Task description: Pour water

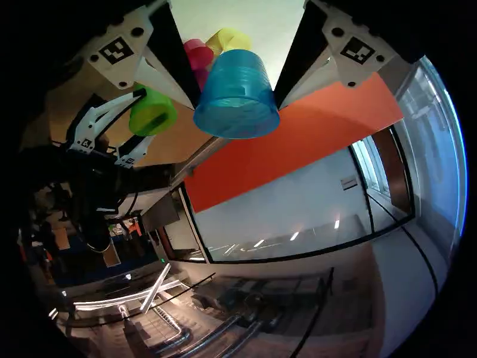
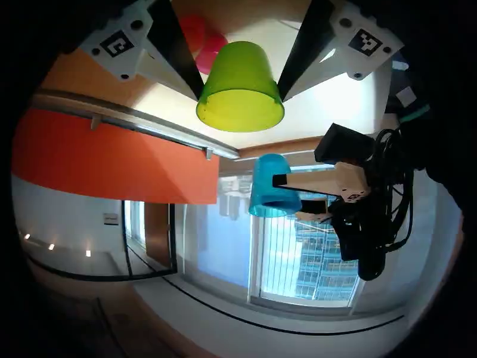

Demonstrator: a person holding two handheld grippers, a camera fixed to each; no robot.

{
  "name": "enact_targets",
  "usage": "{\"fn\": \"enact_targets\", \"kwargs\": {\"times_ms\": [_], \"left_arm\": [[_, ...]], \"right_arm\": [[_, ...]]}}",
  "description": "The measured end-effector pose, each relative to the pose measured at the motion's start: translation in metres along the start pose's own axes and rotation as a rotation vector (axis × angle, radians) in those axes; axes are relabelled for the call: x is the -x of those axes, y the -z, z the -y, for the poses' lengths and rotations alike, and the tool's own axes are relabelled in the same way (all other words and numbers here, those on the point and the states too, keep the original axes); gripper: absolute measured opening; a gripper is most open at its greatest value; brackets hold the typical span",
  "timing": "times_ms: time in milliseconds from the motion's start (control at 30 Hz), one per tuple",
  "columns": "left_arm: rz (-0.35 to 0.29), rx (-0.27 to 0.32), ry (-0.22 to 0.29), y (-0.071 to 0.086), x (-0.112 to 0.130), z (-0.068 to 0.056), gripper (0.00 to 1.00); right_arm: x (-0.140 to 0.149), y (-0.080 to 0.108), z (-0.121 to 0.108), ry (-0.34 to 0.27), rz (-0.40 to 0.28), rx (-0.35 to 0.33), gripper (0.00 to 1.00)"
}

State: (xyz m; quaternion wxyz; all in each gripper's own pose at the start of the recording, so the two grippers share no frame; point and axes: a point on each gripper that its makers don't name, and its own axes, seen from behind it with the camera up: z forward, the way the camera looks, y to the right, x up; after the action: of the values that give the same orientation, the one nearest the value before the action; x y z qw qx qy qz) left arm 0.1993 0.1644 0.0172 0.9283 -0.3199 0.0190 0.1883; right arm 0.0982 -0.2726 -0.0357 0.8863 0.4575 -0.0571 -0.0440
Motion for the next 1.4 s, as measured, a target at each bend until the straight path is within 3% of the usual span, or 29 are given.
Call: {"fn": "enact_targets", "kwargs": {"times_ms": [600,1400], "left_arm": [[0.009,-0.026,-0.156,-0.004,-0.021,0.004,0.84],[0.022,-0.027,-0.274,-0.005,-0.036,0.004,0.84]], "right_arm": [[-0.002,-0.012,0.02,0.013,0.0,-0.052,0.88],[-0.009,-0.024,0.031,0.005,-0.017,-0.085,0.88]]}}
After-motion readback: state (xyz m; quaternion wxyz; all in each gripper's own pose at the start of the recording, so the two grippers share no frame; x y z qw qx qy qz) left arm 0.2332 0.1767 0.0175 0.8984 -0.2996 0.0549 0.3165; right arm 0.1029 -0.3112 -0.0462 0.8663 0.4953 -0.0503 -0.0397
